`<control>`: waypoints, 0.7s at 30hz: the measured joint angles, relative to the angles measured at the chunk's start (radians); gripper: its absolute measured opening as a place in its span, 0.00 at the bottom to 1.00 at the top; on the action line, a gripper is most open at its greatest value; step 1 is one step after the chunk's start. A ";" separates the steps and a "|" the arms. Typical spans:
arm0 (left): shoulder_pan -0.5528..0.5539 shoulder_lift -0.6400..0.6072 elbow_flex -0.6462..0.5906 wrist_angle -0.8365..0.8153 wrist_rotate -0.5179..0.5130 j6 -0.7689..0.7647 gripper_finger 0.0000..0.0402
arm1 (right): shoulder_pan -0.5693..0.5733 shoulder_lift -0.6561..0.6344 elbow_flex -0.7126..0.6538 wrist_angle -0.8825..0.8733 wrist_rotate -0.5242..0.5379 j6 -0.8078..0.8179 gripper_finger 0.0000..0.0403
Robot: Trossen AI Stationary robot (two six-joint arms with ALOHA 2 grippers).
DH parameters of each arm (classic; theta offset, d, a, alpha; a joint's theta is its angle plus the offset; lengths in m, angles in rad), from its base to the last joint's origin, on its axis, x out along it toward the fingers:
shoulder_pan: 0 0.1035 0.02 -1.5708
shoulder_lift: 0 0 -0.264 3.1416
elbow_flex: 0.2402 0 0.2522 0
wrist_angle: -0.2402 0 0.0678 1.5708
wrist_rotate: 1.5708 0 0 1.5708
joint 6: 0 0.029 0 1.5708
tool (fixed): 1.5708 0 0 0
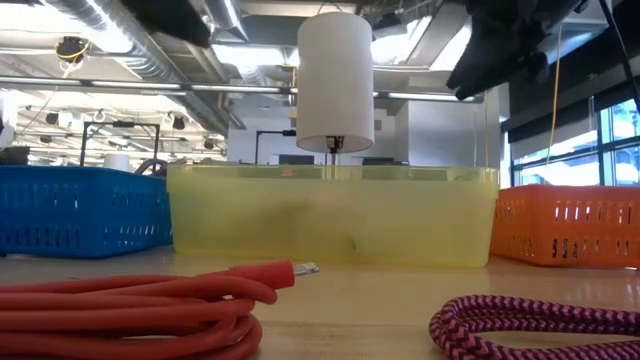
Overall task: Pick & Place USB Port
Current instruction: Put the white and black charger cable into the orange bin
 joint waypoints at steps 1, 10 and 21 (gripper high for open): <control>-0.004 -0.047 -0.040 0.006 -0.043 -0.063 0.52 | -0.011 0.007 0.000 0.017 0.002 0.006 0.38; 0.026 -0.298 -0.289 -0.020 -0.173 -0.518 0.52 | -0.213 0.142 0.000 0.212 -0.156 -0.051 0.38; 0.050 -0.321 -0.331 -0.037 -0.174 -0.564 0.52 | -0.465 0.294 0.000 0.504 -0.411 -0.257 0.38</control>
